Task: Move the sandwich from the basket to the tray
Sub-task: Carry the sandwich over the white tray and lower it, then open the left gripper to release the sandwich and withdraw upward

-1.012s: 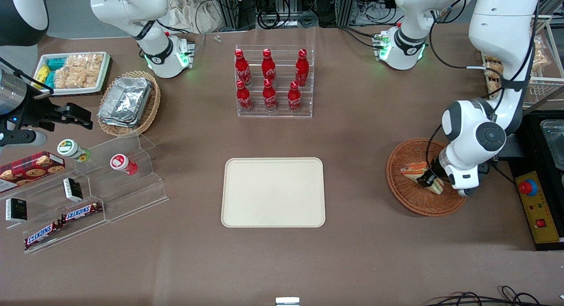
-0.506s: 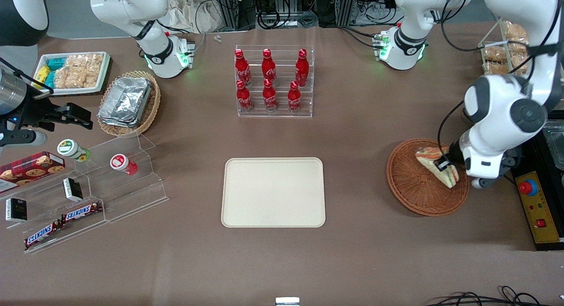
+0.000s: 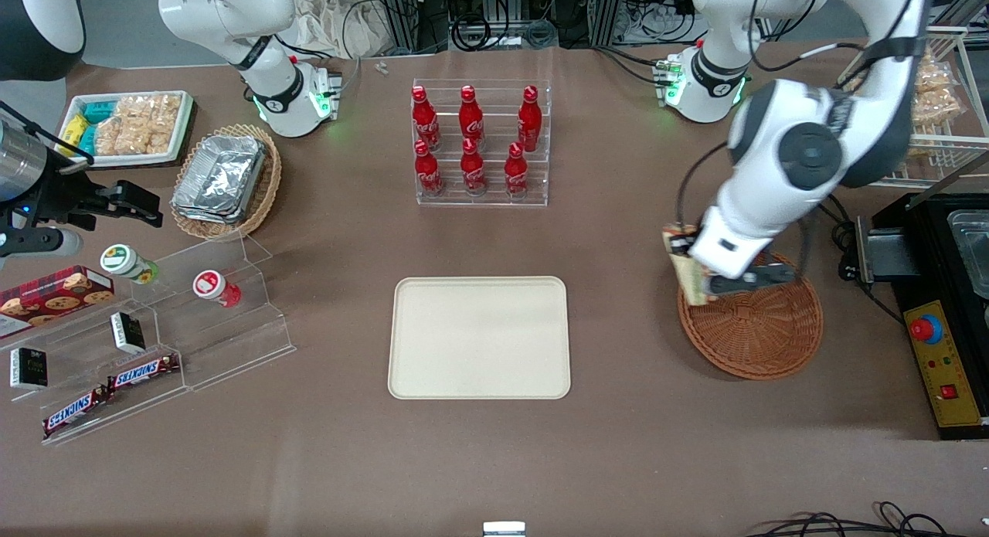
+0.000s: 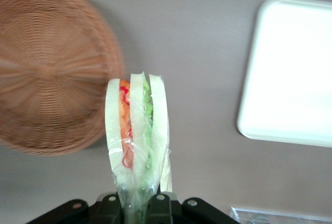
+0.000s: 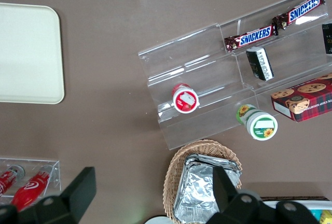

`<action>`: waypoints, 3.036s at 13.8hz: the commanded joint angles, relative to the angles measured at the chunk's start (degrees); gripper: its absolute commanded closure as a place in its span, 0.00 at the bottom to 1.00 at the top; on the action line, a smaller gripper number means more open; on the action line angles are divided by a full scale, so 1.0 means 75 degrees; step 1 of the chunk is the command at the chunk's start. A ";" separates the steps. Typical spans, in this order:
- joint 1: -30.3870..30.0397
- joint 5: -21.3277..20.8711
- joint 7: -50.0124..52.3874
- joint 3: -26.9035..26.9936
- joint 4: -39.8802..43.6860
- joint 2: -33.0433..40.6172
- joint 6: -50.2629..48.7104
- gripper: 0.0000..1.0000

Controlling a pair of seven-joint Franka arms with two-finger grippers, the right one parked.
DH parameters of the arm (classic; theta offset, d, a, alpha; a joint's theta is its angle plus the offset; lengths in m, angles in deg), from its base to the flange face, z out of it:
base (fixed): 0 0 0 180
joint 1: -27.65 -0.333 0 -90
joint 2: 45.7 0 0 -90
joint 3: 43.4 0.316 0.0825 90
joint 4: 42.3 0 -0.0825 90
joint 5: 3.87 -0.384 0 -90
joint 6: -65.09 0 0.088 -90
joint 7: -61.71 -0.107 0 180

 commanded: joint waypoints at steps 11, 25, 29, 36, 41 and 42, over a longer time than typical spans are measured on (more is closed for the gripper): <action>0.1096 -0.0406 0.0062 -0.0513 0.2139 -0.3892 0.2976 1.00; 0.1144 -0.0875 0.1562 -0.0513 0.2339 -0.4082 0.3445 0.01; 0.0549 -0.0840 0.1611 -0.0513 0.2328 -0.3135 0.3212 0.01; -0.0811 -0.0688 0.0607 -0.0548 0.2832 -0.1377 -0.0779 0.01; -0.0931 -0.0057 -0.1443 0.0761 0.2774 0.0286 -0.3651 0.01; -0.0896 0.0061 -0.1947 0.1159 0.2704 0.0650 -0.4051 0.01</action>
